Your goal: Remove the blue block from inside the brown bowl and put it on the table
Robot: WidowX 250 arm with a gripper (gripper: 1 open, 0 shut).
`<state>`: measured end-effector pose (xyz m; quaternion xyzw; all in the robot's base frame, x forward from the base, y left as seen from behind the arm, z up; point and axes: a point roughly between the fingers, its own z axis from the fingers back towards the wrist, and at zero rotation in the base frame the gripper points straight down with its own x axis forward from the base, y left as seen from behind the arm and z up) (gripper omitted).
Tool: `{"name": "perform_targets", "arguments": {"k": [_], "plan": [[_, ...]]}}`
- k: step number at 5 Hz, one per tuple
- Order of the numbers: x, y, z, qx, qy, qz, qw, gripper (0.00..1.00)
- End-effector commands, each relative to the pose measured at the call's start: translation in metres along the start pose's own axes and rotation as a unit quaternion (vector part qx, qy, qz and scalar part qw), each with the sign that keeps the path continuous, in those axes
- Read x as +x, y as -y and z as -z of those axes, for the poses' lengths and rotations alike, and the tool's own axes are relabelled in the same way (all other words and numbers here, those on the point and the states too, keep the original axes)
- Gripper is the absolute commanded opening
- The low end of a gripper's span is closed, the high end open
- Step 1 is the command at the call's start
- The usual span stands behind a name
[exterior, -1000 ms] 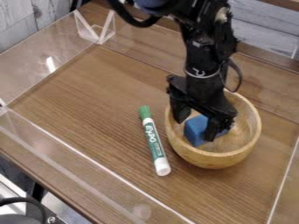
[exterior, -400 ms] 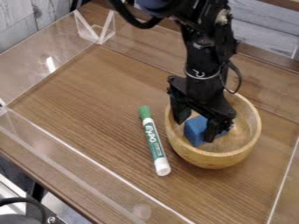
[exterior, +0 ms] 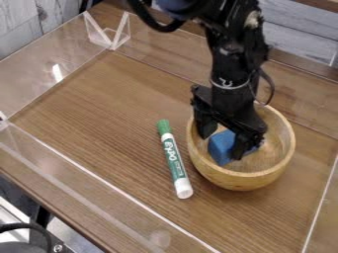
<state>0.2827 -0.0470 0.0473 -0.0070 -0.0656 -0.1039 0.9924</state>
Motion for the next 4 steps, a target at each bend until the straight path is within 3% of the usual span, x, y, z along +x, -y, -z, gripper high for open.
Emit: {"name": "perform_targets", "arguments": {"k": [1, 2, 4], "plan": [[0.011, -0.005, -0.012, 0.003, 0.022, 0.003, 0.9997, 1.00], [0.011, -0.005, -0.010, 0.002, 0.022, 0.004, 0.9997, 0.00], [0.011, -0.008, -0.025, 0.006, 0.012, 0.001, 0.9999, 0.00]]}}
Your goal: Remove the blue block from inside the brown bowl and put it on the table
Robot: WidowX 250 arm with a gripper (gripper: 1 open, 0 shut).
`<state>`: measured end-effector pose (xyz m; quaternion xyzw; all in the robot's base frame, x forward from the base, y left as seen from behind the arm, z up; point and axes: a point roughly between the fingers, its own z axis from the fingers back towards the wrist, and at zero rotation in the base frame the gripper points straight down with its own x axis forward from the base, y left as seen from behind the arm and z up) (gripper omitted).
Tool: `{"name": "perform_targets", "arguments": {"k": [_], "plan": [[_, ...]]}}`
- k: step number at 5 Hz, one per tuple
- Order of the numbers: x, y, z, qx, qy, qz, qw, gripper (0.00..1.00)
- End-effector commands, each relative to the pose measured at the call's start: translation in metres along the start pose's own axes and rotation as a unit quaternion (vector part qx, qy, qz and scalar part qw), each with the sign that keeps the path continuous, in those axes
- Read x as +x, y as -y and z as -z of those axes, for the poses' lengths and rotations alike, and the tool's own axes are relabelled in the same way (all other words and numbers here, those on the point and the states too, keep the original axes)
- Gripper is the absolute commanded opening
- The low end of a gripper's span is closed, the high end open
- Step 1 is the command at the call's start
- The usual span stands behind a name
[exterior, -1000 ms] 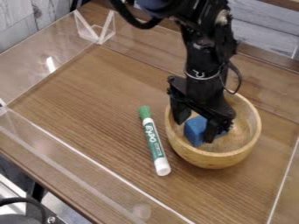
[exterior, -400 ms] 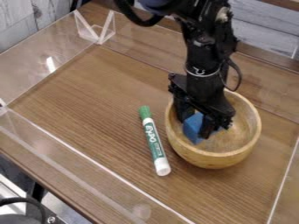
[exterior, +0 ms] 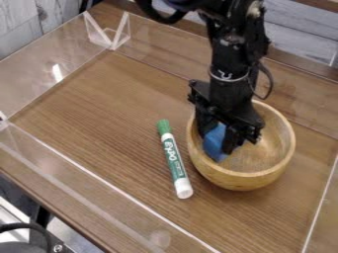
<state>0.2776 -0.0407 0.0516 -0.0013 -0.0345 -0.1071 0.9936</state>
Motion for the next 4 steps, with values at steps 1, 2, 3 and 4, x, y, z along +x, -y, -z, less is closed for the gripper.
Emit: {"name": "perform_targets", "arguments": {"k": [1, 2, 3, 4], "plan": [[0.015, -0.007, -0.033, 0.007, 0.042, -0.008, 0.9991, 0.00], [0.017, -0.016, -0.063, 0.019, 0.053, -0.032, 0.9979, 0.00], [0.017, -0.039, -0.090, 0.029, 0.066, -0.066, 0.9952, 0.00], [0.012, -0.063, -0.109, 0.039, 0.075, -0.088, 0.9926, 0.00]]}}
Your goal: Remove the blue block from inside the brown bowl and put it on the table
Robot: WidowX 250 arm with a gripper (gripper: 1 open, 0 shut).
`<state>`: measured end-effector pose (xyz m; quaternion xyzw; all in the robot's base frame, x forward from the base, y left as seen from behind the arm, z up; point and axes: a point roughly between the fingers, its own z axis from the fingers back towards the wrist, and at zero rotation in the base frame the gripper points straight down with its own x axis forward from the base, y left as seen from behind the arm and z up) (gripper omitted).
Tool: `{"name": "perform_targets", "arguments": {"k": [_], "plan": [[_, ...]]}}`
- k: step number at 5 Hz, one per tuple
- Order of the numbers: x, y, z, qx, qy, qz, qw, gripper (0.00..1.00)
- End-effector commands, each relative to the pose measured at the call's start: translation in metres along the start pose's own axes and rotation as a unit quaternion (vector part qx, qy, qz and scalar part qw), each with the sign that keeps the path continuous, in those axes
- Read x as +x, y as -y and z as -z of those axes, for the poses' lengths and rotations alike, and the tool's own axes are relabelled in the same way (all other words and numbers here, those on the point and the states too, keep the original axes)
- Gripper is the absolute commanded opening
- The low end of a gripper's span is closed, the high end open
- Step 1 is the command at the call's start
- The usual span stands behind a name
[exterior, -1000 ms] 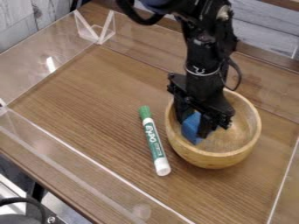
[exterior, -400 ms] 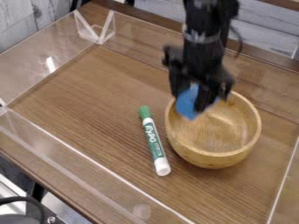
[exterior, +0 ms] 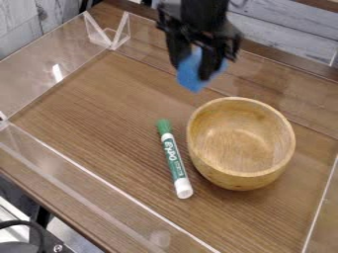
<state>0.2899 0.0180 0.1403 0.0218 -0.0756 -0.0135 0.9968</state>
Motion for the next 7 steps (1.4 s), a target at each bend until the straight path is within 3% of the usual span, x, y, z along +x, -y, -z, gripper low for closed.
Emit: {"name": "perform_targets", "arguments": {"k": [1, 2, 3, 5, 7], "plan": [[0.006, -0.029, -0.027, 0.016, 0.042, -0.008, 0.9990, 0.00], [-0.001, -0.051, -0.029, 0.026, 0.045, -0.019, 0.9985, 0.00], [-0.010, -0.052, -0.029, 0.030, 0.051, -0.014, 0.9981, 0.00], [-0.025, -0.030, -0.027, 0.029, 0.054, 0.012, 0.9980, 0.00], [-0.031, -0.003, -0.024, 0.027, 0.060, 0.035, 0.9972, 0.00]]}}
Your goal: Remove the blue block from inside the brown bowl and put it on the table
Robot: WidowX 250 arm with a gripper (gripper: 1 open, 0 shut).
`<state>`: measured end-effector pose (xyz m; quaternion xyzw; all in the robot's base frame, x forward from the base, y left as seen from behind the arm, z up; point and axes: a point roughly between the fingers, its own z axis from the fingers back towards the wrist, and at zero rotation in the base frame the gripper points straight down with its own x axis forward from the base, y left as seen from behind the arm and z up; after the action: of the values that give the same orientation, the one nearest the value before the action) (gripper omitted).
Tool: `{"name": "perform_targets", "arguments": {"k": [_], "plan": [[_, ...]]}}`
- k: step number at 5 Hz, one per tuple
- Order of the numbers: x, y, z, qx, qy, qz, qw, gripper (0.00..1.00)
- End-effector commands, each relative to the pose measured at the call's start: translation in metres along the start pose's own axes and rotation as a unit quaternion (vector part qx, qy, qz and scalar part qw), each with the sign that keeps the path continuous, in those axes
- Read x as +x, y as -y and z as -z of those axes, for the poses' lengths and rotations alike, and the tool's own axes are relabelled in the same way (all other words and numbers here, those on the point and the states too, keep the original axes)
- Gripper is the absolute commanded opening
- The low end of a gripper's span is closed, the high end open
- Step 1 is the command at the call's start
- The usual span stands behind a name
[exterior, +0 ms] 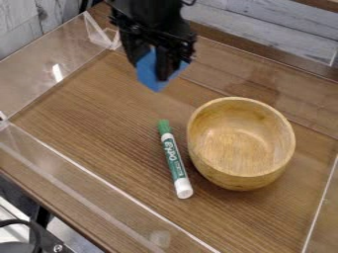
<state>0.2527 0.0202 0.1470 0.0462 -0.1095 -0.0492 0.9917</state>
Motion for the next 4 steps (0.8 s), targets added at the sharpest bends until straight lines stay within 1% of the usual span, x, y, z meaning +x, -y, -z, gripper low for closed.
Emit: {"name": "perform_targets", "arguments": {"k": [1, 4], "plan": [[0.0054, 0.0011, -0.0099, 0.008, 0.029, 0.003, 0.9995, 0.00], [0.0058, 0.0058, -0.0062, 0.014, 0.042, 0.008, 0.9990, 0.00]]}}
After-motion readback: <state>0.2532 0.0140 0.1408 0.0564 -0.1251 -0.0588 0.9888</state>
